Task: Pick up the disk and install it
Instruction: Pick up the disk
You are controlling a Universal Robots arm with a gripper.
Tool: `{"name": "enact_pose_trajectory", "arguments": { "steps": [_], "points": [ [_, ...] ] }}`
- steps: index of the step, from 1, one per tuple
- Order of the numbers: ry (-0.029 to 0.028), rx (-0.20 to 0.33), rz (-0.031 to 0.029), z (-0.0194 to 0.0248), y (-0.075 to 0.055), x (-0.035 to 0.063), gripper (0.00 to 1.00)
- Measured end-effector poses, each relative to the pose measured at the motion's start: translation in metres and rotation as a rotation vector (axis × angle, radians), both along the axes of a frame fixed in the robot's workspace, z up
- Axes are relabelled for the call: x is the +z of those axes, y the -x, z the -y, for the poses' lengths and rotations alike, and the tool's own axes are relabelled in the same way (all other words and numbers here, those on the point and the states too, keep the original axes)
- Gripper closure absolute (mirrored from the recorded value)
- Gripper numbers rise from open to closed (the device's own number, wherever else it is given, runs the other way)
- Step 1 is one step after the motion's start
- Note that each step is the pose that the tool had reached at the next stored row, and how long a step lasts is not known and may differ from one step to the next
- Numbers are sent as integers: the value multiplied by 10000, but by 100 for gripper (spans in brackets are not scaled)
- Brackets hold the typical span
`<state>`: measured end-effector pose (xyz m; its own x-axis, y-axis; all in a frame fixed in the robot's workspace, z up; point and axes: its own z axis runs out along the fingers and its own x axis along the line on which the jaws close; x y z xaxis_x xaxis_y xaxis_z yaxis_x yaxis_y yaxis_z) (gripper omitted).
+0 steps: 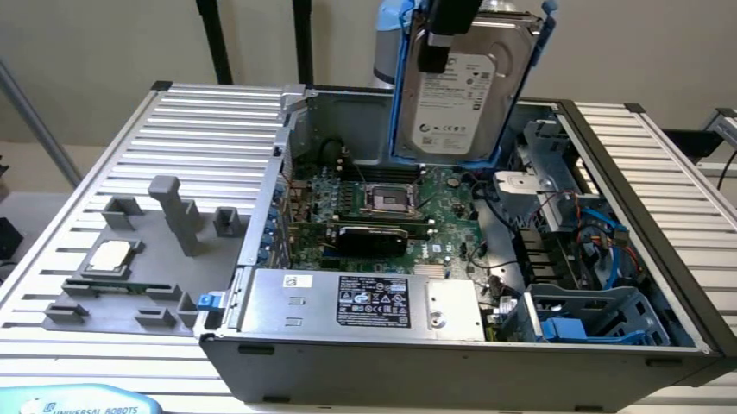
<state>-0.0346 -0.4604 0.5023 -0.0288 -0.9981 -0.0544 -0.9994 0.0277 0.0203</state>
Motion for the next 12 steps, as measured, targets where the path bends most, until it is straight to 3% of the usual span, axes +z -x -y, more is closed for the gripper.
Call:
{"name": "enact_pose_trajectory", "arguments": {
  "steps": [2,12],
  "points": [
    [0,1,0,44,-79,0,67],
    [1,0,0,352,-352,-4,67]
  ]
}}
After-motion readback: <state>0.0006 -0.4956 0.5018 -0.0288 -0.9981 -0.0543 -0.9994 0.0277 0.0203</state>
